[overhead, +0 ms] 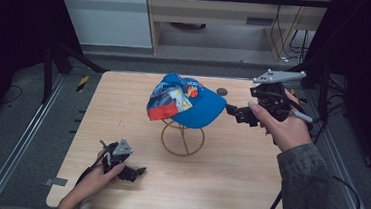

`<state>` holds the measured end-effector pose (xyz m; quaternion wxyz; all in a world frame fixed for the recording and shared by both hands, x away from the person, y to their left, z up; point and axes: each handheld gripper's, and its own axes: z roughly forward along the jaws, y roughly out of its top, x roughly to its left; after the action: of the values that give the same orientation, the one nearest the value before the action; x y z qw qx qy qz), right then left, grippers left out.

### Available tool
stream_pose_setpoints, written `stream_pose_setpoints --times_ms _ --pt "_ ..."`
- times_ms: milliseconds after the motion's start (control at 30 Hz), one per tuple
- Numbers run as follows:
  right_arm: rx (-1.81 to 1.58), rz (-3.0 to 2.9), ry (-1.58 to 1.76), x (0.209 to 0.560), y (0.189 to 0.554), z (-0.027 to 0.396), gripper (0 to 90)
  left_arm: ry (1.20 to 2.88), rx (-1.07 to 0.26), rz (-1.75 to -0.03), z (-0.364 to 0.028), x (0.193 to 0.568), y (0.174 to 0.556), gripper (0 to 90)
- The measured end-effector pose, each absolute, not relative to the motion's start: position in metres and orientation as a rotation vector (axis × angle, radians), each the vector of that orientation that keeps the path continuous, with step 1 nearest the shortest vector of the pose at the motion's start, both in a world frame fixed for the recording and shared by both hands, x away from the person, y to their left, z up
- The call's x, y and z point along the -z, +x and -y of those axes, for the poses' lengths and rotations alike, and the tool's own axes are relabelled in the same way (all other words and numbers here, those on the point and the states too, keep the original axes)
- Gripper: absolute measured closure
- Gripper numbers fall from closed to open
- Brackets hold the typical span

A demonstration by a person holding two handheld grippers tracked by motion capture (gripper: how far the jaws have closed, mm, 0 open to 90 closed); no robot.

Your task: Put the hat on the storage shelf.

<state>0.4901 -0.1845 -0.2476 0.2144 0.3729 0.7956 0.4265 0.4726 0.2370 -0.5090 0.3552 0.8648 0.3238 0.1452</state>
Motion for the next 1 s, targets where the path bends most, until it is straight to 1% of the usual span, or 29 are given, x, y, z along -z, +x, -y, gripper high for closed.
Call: stream_pose_setpoints --times_ms 400,600,900,1000 --pt "-1.125 -2.201 1.068 0.285 0.481 0.200 8.3 2.233 -0.377 -0.837 -0.237 0.509 0.472 0.0" --pt "-1.114 -2.218 1.079 0.310 0.478 0.203 8.7 2.240 -0.376 -0.836 -0.237 0.509 0.472 0.0" --pt "-1.095 -2.217 1.064 0.332 0.476 0.207 10.8 2.240 -0.377 -0.835 -0.237 0.509 0.472 0.0" --pt "-1.071 -2.225 1.073 0.346 0.475 0.206 11.1 2.240 -0.376 -0.835 -0.237 0.509 0.472 0.0"
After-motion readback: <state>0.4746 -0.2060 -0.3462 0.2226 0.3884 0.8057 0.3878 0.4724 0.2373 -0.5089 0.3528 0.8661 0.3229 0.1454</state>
